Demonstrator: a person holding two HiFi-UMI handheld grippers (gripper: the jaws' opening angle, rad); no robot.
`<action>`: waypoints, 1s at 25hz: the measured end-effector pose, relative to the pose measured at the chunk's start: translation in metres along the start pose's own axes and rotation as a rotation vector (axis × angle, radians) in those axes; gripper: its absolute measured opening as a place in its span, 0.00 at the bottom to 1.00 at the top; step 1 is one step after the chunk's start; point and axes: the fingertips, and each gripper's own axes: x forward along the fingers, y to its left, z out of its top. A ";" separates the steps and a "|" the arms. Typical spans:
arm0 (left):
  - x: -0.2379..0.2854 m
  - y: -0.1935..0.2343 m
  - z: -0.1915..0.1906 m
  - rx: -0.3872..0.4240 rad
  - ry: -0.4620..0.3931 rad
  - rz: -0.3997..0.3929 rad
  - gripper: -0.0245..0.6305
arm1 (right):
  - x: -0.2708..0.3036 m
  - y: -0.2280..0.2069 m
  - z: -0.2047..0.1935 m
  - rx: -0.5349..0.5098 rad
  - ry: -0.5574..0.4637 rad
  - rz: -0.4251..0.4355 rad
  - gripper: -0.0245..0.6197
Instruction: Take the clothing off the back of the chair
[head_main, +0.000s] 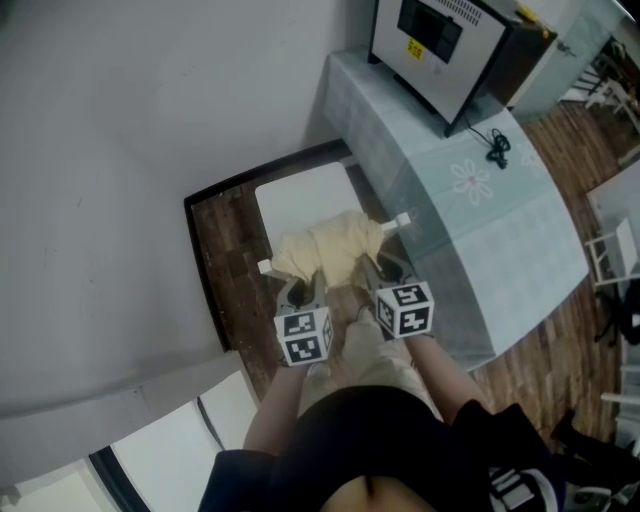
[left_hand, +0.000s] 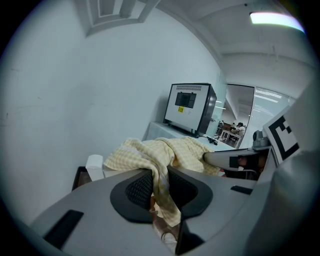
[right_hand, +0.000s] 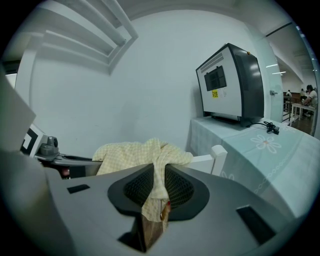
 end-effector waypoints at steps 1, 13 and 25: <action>-0.003 -0.001 -0.001 0.001 0.000 -0.005 0.14 | -0.003 0.001 0.000 0.002 -0.003 -0.004 0.15; -0.037 -0.010 -0.005 0.041 -0.020 -0.054 0.14 | -0.040 0.022 -0.007 0.024 -0.046 -0.051 0.15; -0.073 -0.014 -0.011 0.078 -0.036 -0.114 0.14 | -0.074 0.047 -0.015 0.052 -0.091 -0.102 0.15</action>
